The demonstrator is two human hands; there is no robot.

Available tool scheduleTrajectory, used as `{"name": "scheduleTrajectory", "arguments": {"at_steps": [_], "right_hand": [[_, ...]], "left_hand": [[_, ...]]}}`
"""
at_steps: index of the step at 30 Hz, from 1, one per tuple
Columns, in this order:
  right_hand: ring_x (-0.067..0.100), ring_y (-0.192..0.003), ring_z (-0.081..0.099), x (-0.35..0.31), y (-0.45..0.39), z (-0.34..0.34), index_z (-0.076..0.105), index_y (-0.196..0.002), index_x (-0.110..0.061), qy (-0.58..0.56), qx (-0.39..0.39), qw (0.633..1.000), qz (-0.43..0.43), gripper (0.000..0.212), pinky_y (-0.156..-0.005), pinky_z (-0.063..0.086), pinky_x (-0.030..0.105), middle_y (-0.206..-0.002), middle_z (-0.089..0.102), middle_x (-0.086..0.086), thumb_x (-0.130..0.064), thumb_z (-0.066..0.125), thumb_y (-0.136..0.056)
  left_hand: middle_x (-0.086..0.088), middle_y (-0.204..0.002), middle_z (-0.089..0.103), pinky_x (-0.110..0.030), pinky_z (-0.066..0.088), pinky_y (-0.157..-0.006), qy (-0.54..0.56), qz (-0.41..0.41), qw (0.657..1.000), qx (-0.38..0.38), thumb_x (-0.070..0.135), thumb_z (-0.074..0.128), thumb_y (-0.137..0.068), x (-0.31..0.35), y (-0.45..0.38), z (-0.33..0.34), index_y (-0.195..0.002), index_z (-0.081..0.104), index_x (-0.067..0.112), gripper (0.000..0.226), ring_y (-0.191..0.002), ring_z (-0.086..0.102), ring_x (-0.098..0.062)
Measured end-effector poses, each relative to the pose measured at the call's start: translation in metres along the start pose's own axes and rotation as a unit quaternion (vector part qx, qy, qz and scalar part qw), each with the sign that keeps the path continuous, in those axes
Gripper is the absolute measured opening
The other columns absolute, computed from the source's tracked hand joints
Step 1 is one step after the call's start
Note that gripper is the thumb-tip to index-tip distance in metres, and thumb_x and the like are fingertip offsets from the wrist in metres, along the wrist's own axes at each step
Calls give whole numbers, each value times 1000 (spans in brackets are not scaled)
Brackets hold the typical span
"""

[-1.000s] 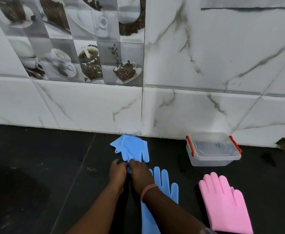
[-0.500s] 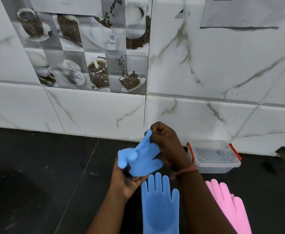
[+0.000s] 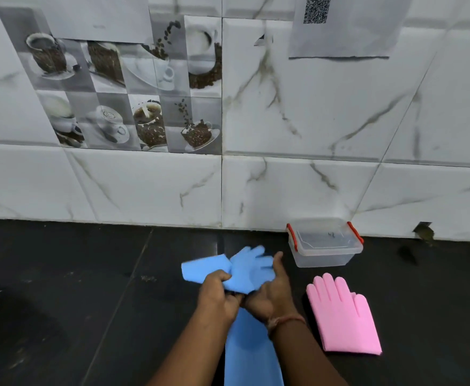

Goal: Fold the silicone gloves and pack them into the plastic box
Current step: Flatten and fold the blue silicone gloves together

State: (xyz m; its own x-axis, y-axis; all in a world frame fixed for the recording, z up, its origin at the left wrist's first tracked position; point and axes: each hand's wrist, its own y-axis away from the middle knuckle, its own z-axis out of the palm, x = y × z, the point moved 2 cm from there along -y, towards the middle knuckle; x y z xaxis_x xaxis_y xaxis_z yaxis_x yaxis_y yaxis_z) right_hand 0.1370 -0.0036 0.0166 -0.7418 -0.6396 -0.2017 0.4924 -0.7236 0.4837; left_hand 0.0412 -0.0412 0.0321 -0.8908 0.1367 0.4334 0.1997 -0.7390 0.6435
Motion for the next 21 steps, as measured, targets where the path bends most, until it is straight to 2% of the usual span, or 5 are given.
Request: {"name": "scheduleTrajectory", "arguments": {"at_steps": [2,6,12,16,21], "right_hand": [[45,-128,54,13,5,-8,53,-136,9,83,-27,996,7,77,-114,38,54,-138,54,32,-51,62,-90],[45,-124,57,-19,11,7,52,-138,6,170,-12,978,-121,61,-108,43,57,-132,60,31,-26,67,-87],[38,-119,63,-42,46,4,61,-134,1,238,-117,962,-60,44,-102,51,49,-135,59,27,-24,62,-98],[37,-112,68,-19,48,-42,63,-128,0,429,-11,903,-27,36,-100,54,48,-122,69,22,-7,66,-93],[34,-107,70,5,45,-96,65,-123,-3,518,108,847,-47,35,-100,53,50,-114,74,15,-1,66,-88]], "left_hand": [[-21,-97,68,-44,56,-77,-45,29,999,-1,-8,41,-83,-14,7,0,-109,64,-4,34,-87,67,-35],[-4,-73,69,-27,46,-50,-51,98,993,-37,18,54,-71,-15,15,-14,-75,74,15,20,-59,64,-18],[-10,-130,71,-48,48,-100,35,-29,992,-113,73,56,-81,21,-3,-51,-128,68,10,79,-119,63,-30],[-21,-142,60,-55,38,-118,-171,-154,955,-188,58,65,-91,-3,19,-48,-139,62,8,69,-136,54,-39],[-26,-114,75,-44,58,-81,-312,-99,944,-37,11,47,-103,-34,15,-76,-133,60,1,34,-106,71,-41]]}}
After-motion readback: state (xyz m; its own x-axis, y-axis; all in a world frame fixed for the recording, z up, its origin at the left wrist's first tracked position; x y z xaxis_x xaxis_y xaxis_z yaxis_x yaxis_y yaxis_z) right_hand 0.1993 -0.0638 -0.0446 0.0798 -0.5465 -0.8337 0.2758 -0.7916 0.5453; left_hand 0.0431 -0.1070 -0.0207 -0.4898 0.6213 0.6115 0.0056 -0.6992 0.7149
